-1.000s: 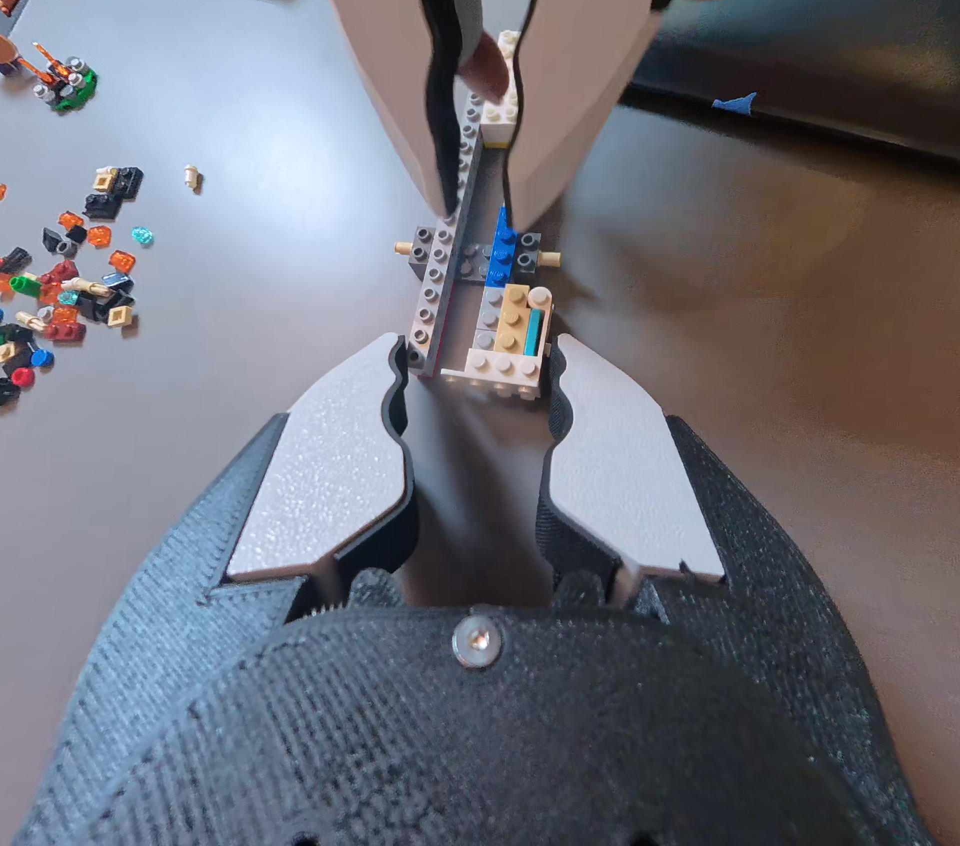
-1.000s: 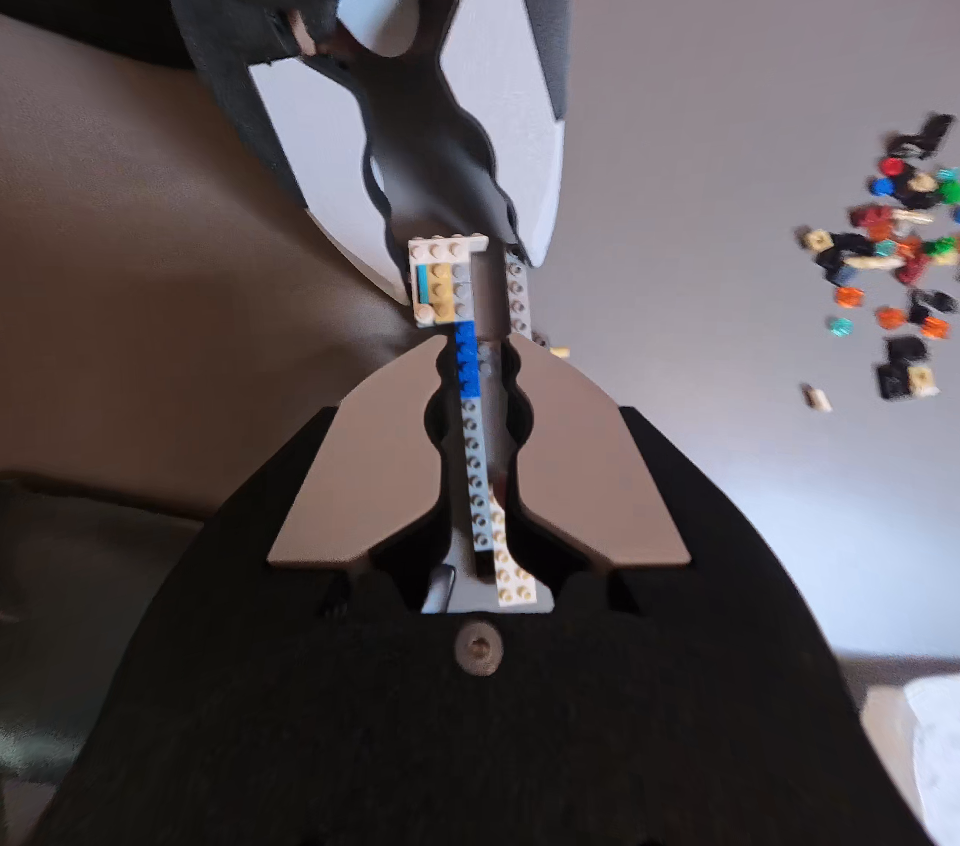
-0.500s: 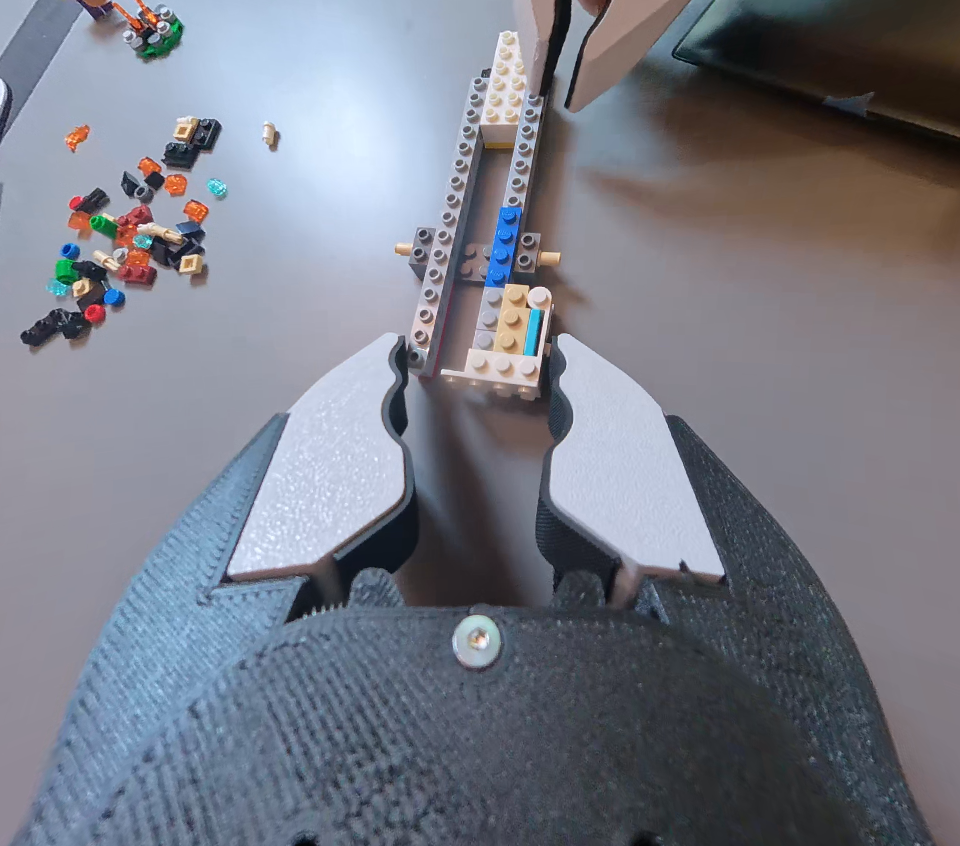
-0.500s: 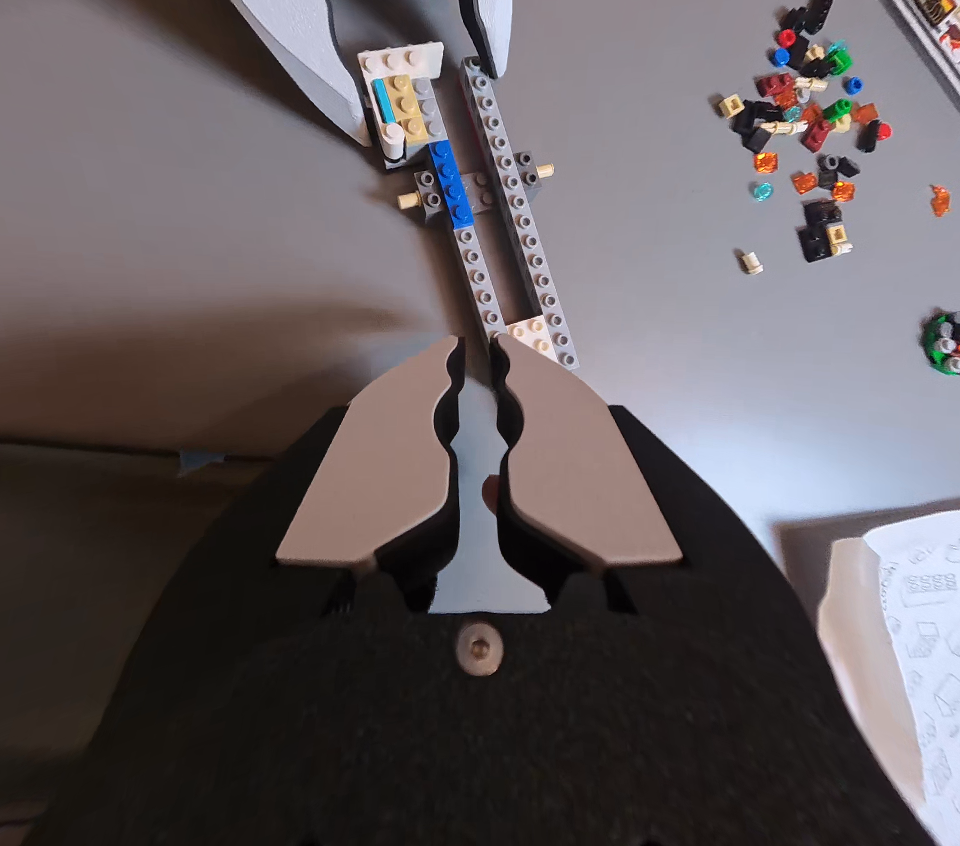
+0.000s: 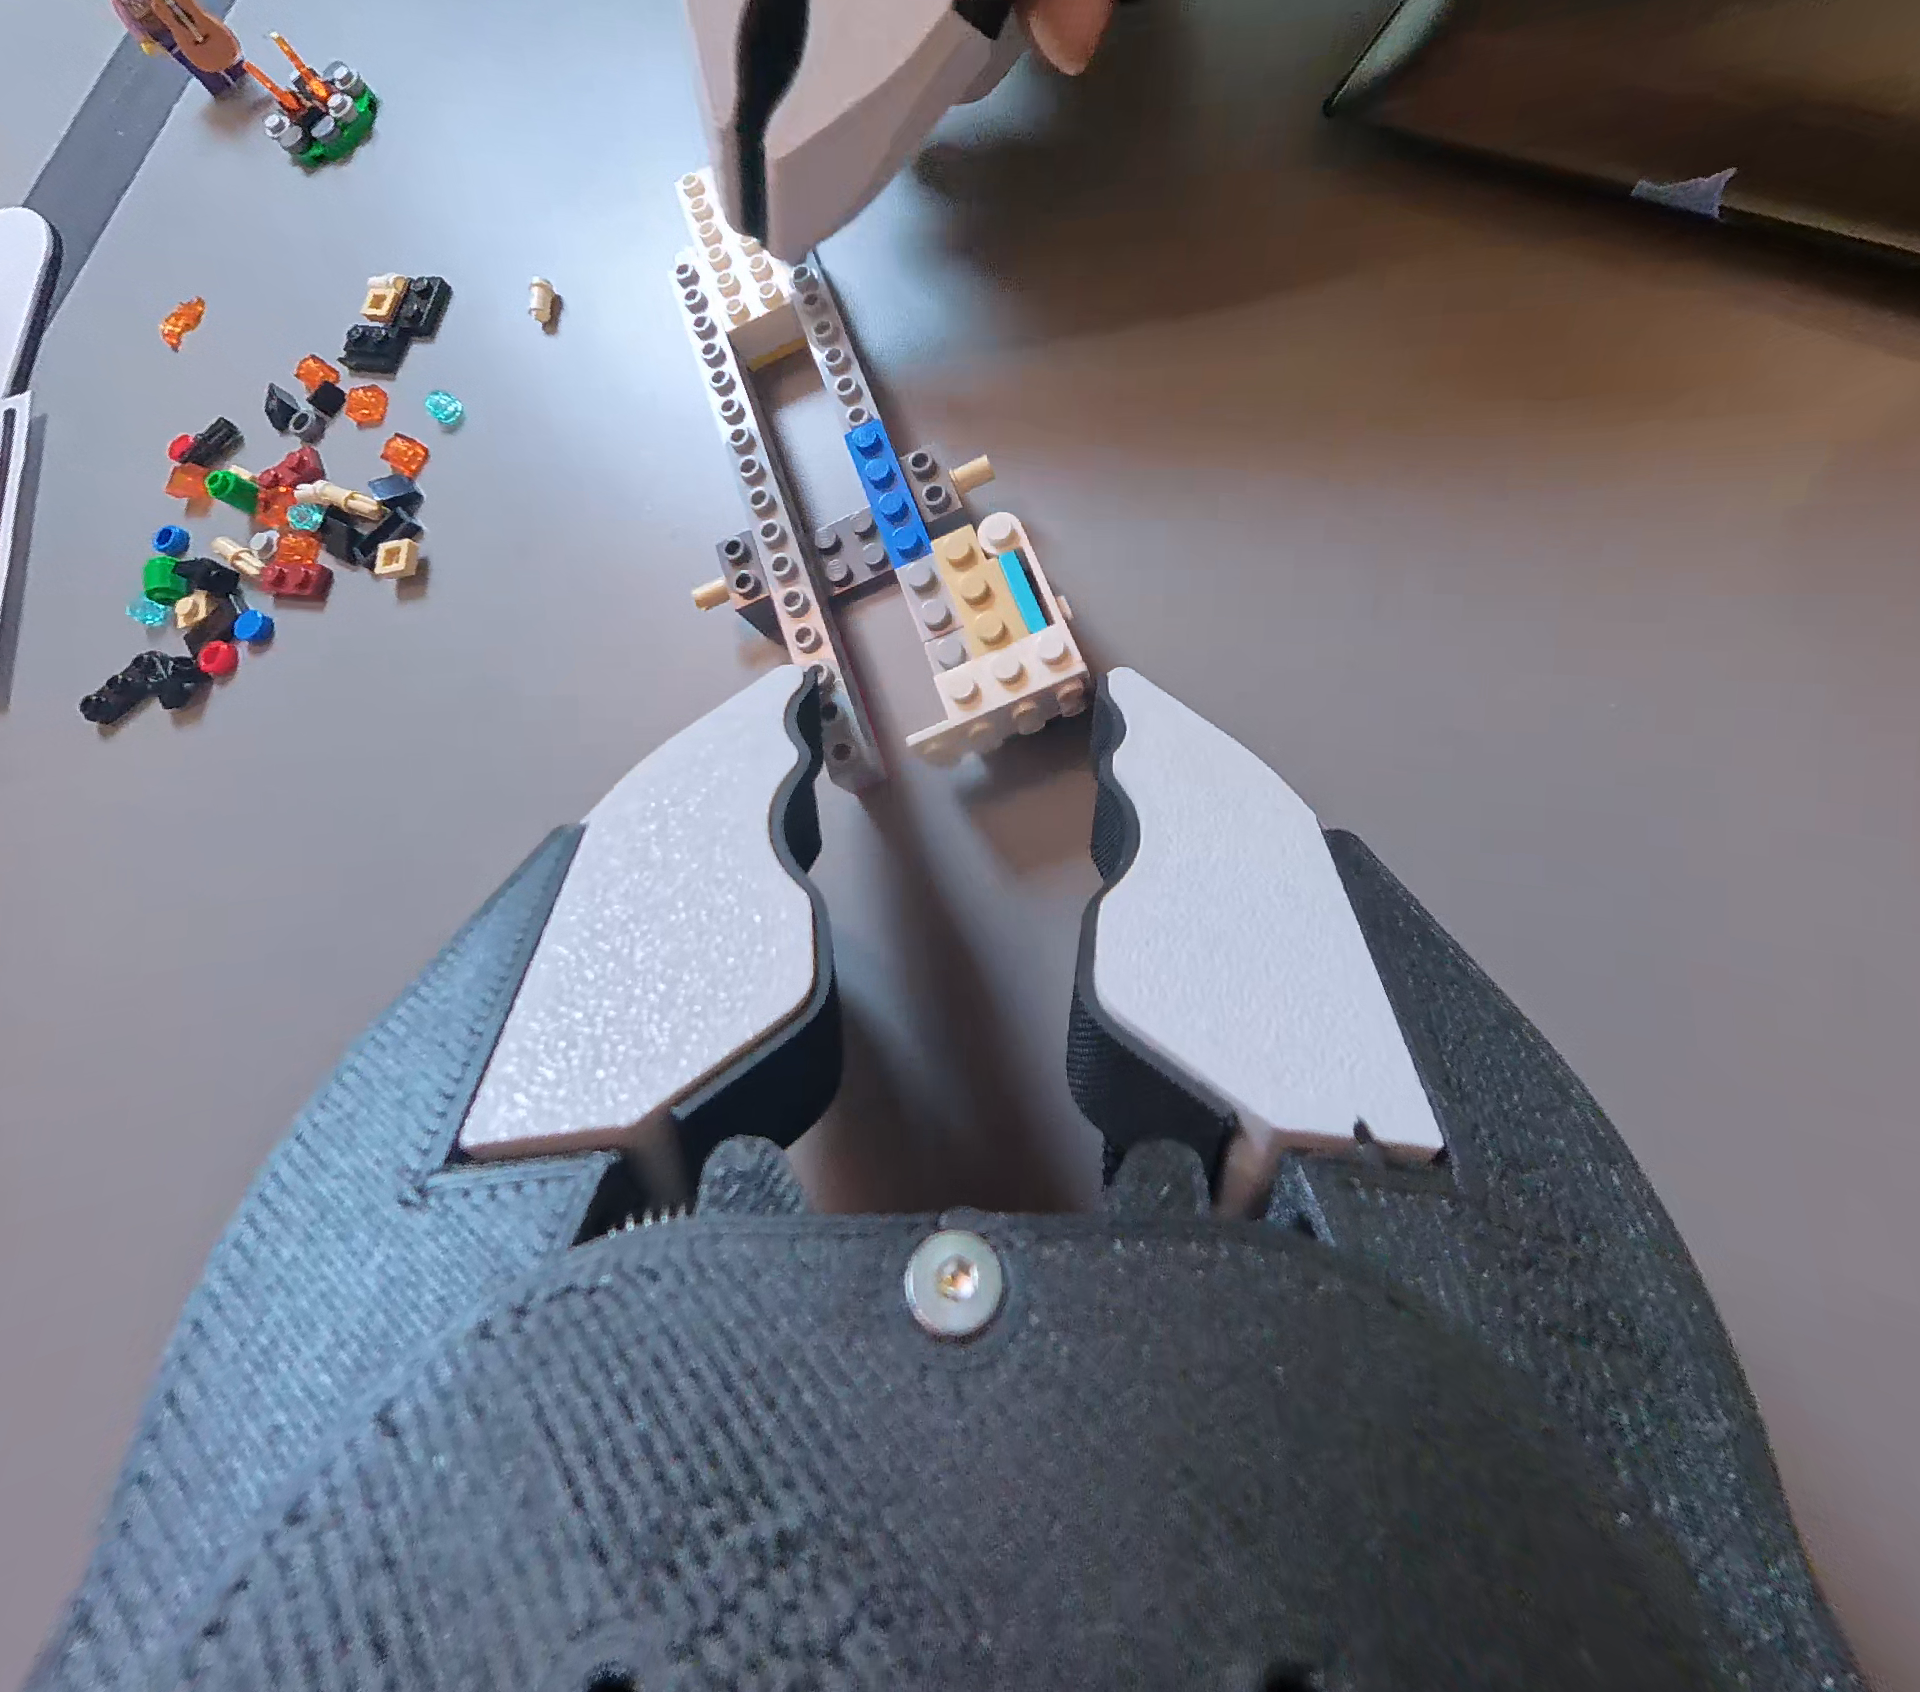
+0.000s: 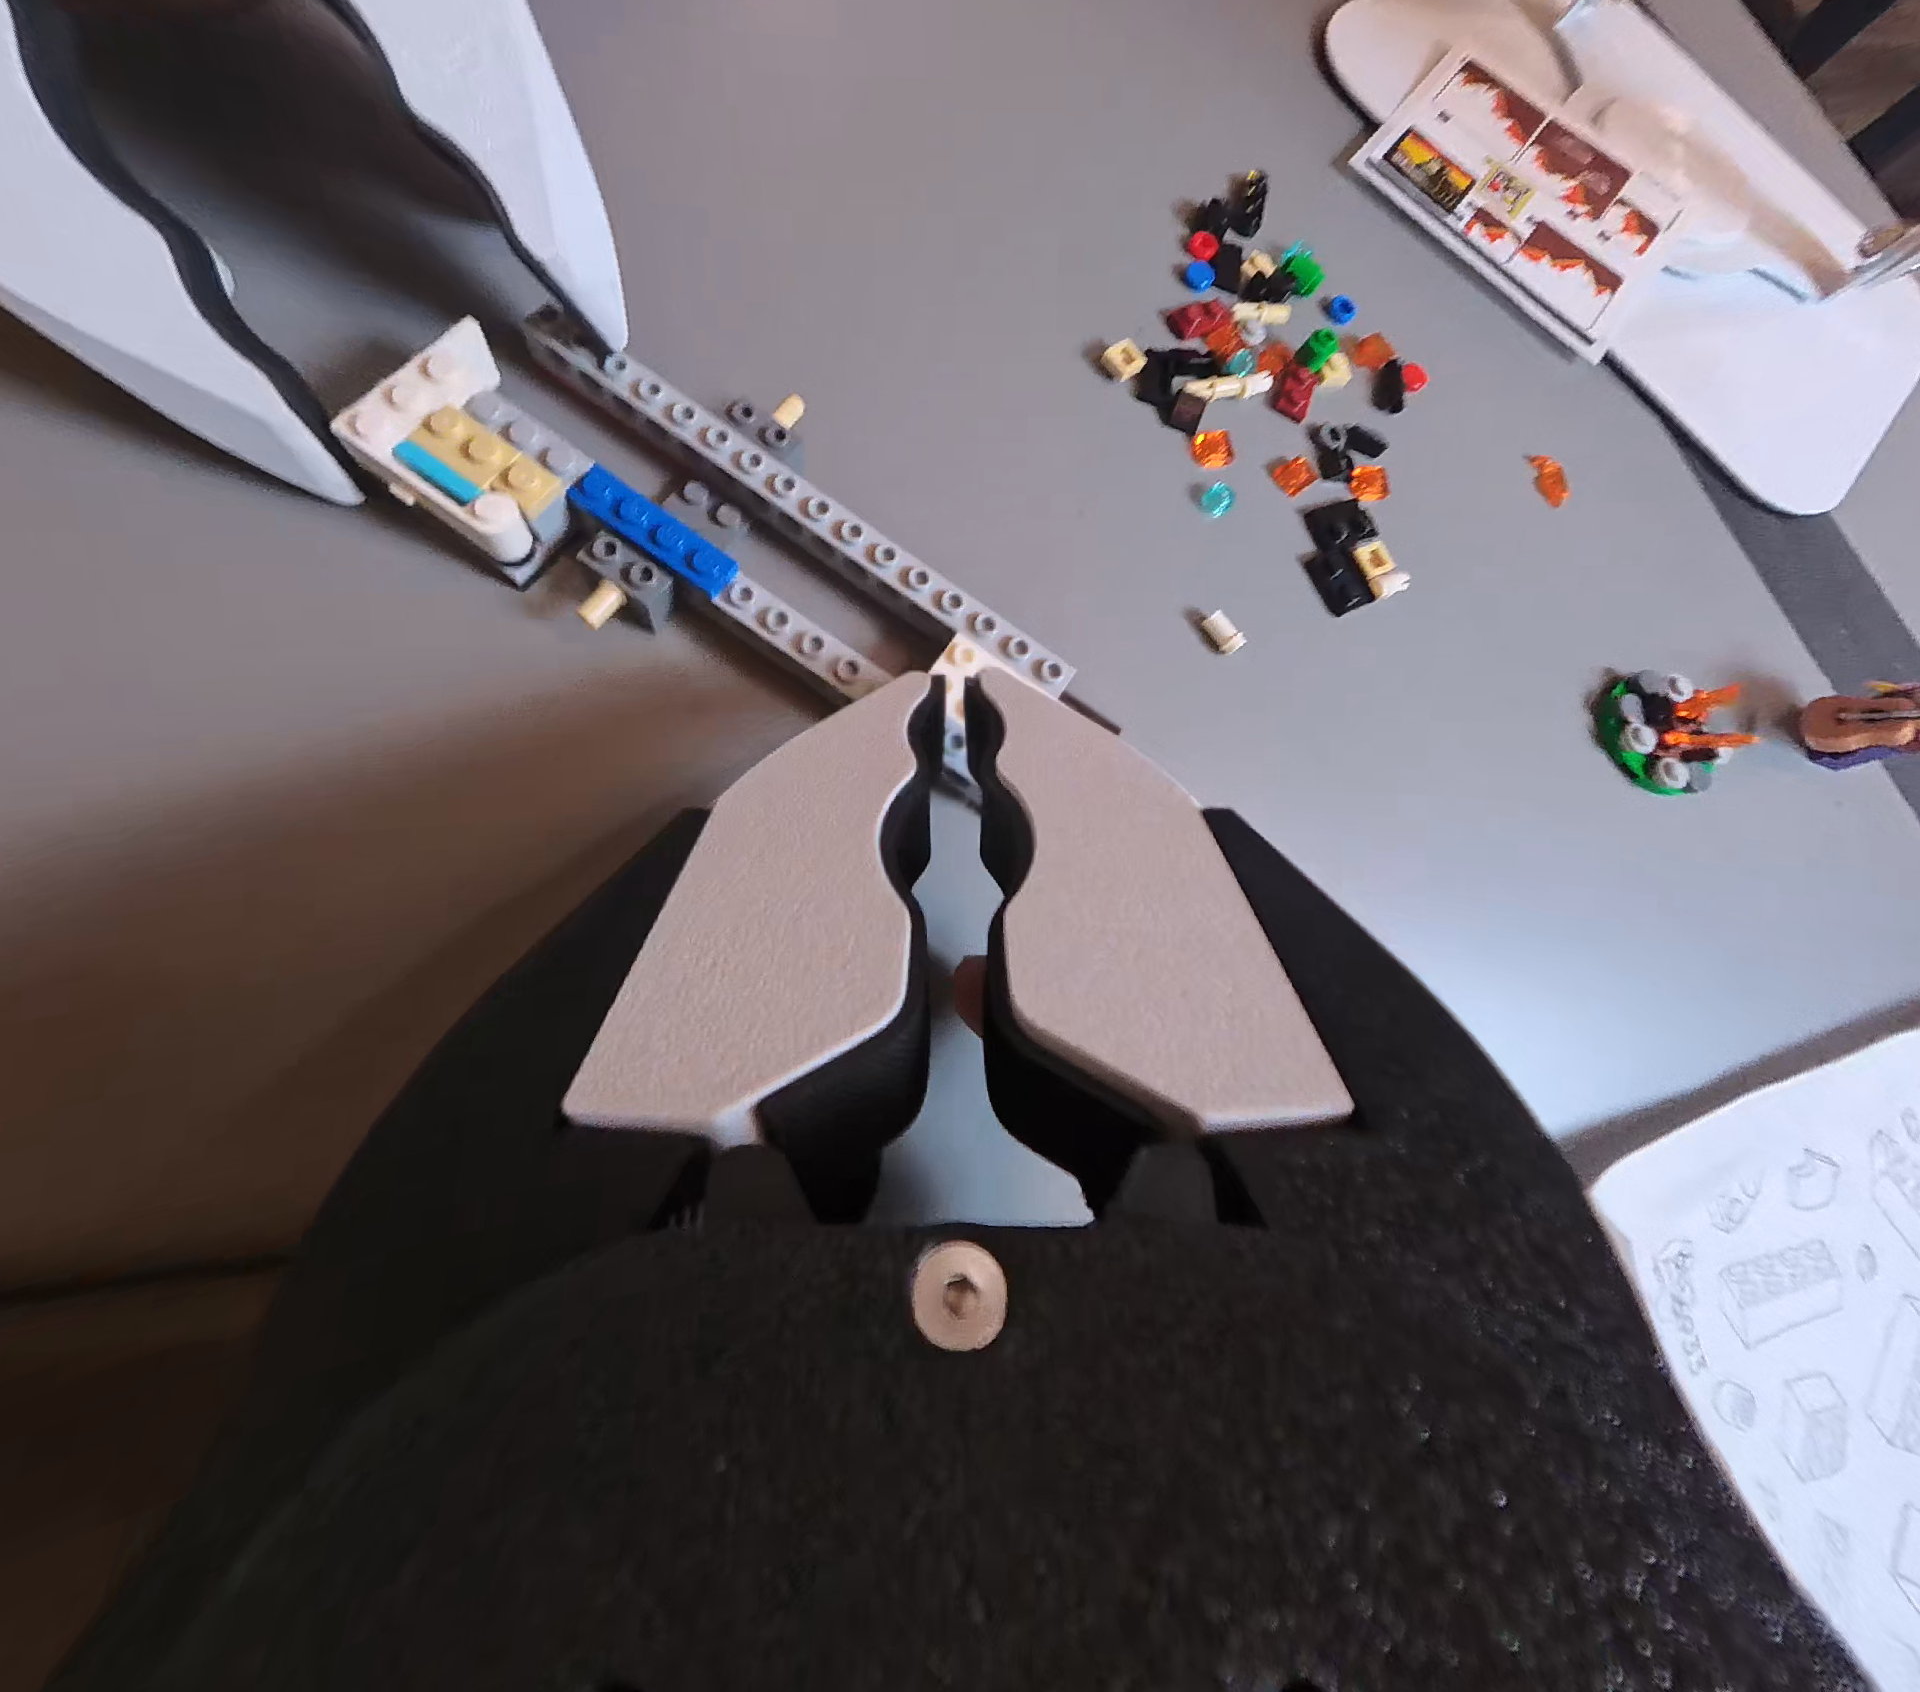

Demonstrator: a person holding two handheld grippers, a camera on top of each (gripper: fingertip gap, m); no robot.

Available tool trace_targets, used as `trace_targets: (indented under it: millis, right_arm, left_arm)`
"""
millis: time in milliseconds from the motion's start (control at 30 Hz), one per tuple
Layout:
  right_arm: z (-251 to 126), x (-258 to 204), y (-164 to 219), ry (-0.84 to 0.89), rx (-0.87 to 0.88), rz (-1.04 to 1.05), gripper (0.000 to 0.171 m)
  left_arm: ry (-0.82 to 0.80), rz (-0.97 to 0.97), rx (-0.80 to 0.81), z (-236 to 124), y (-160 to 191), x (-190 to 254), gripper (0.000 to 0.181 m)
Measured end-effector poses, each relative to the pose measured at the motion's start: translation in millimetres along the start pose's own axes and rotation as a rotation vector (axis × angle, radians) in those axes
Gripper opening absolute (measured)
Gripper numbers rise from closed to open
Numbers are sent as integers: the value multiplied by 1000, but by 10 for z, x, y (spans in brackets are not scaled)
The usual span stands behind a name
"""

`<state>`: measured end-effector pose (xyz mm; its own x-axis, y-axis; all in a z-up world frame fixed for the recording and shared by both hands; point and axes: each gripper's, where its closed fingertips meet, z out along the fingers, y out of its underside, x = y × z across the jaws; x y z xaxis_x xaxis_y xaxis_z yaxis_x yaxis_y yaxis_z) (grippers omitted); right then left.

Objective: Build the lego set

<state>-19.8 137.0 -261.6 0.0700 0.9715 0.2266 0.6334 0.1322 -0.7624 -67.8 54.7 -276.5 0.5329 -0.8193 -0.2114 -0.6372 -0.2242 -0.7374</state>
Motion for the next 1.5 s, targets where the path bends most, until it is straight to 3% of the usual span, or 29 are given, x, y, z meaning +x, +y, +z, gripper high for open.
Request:
trace_targets:
  millis: [33,300,567,800,1167,1500]
  right_arm:
    - [-11,25,-38,8,40,15,3]
    - [-223,170,-326,130,323,69,5]
    - [-437,309,-524,188,511,226,19]
    - [-558,452,-541,262,571,277,24]
    - [-662,664,-532,386,612,285,26]
    - [-548,1700,-1189,508,604,201,41]
  left_arm:
    - [2,-1,1,-1,-1,0,50]
    - [8,-9,32,2,-25,-18,49]
    - [1,-36,110,-53,-131,-72,48]
    - [42,-73,328,-242,-428,-95,59]
    - [-238,-167,530,-620,-580,-640,41]
    - [-344,-189,517,-683,-477,-853,31]
